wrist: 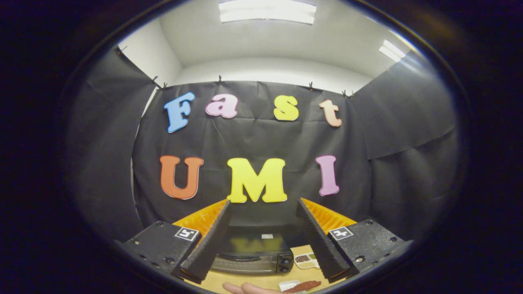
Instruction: Open the toaster oven, put the food inside, and close the toaster oven door.
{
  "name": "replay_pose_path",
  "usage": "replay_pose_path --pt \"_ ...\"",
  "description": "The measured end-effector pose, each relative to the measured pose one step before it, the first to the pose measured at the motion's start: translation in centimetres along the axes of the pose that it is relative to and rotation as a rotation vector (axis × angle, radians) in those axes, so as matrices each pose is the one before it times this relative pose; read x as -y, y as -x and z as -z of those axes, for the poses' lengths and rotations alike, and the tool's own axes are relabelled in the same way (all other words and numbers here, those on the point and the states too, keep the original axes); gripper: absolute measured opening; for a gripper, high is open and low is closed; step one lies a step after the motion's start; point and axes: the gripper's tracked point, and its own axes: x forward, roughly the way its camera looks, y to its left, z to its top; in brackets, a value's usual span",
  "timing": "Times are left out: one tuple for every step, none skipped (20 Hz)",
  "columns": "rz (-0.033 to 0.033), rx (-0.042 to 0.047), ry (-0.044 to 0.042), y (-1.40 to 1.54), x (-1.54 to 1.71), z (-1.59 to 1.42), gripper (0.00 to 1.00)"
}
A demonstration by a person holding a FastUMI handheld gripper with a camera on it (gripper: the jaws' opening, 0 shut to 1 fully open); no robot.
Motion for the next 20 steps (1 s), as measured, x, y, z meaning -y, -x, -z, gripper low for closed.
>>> replay_pose_path --pt "-0.00301 -0.02989 0.00143 -1.449 -0.285 1.518 1.00" --pt "-0.00547 -0.02809 -0.00388 -1.565 -0.207 1.446 1.00" --pt "-0.00842 -0.04082 -0.01047 -1.566 -0.373 1.755 1.00" --pt "-0.01069 -0.04824 -0.01109 -1.602 -0.431 1.904 1.00" --pt "-0.00235 -0.05489 -0.01076 -1.390 -0.316 1.871 1.00" --pt "0.00861 -0.03147 0.01051 -1.620 -0.099 1.336 1.00" --pt "0.01774 -0.04567 0.02150 -1.642 0.093 1.696 1.00" --pt "0.01929 -0.04151 0.02333 -1.308 -0.228 1.532 1.00" --pt "-0.00488 -0.03207 0.02589 -1.231 -0.732 1.201 1.00" --pt "-0.01044 -0.03505 0.00918 -1.311 -0.762 1.109 1.00" --pt "-0.01887 -0.04038 -0.00404 -1.138 -0.914 1.233 1.00" --pt "-0.01570 -0.04432 -0.00177 -0.985 -0.738 1.142 1.00" --pt "-0.01255 -0.04180 0.00538 -1.120 -0.729 1.143 1.00" --pt "0.00368 -0.04496 0.01108 -0.843 -0.199 1.068 1.00" --pt "0.01002 -0.02498 0.01015 -0.691 -0.043 0.668 1.00" --pt "-0.00453 -0.01473 0.00788 -0.669 -0.431 0.551 1.00" --pt "-0.00129 -0.01640 -0.00138 -0.426 -0.174 0.430 1.00" --pt "-0.00111 -0.01164 -0.00825 -0.078 -0.028 0.375 1.00" --pt "0.00475 -0.01373 -0.00339 -0.202 0.165 0.314 1.00" --pt "-0.01165 -0.01658 -0.00837 0.080 -0.026 0.447 1.00"
